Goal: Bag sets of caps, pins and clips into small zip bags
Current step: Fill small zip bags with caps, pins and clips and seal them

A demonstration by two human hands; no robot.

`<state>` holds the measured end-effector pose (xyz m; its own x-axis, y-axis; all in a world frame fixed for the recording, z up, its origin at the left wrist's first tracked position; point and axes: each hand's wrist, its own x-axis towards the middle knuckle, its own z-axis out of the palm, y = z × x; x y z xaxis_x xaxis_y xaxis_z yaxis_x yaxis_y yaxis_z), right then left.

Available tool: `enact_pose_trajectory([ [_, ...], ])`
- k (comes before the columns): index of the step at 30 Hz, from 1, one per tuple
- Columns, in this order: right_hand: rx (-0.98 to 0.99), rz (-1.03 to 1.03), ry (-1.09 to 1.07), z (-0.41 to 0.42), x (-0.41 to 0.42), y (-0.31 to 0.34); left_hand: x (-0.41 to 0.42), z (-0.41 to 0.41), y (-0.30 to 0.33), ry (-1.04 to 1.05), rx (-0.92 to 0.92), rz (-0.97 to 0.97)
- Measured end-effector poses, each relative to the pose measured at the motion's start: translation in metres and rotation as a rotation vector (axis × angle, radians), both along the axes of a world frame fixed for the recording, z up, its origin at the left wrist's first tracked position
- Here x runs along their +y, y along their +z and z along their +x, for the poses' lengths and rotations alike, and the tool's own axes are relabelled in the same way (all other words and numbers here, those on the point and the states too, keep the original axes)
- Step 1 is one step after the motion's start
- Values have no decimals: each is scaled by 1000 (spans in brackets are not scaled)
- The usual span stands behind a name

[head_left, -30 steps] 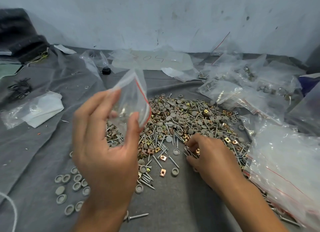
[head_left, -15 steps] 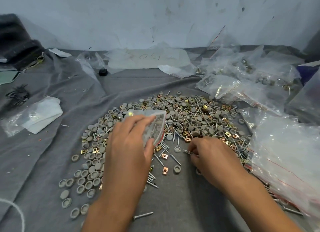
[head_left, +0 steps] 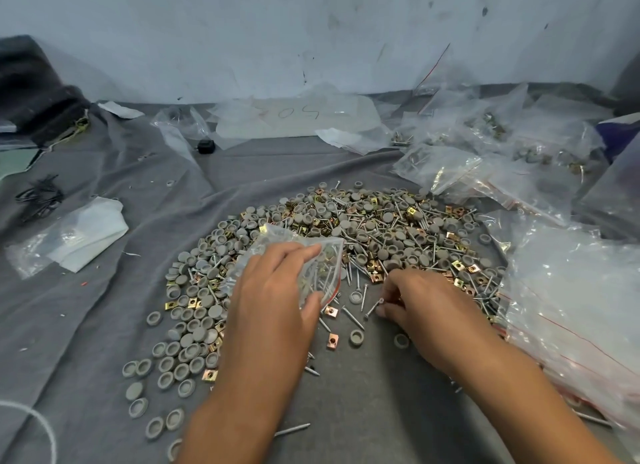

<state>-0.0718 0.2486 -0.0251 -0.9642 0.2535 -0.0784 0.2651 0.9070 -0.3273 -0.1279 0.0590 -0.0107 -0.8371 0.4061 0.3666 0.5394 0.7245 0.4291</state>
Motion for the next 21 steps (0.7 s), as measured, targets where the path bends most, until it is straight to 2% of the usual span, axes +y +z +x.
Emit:
enact_pose_trajectory([
  [5, 55, 30, -28, 0, -10, -2, 1, -1, -1, 4, 2, 1],
  [10, 32, 17, 32, -2, -8, -7, 1, -1, -1, 5, 1, -10],
  [13, 148, -311, 15, -4, 1, -2, 0, -1, 0, 2, -14, 6],
  [15, 340, -580, 42, -5, 2, 7, 0, -1, 1, -3, -13, 28],
  [17, 537, -760, 88, -5, -6, 16, 0, -1, 2, -16, -21, 58],
  [19, 667, -783, 136, -6, -19, 20, 0, -1, 2, -29, -43, 82],
  [21, 741, -707, 165, -9, -30, 20, 1, 0, 2, -40, -67, 98],
])
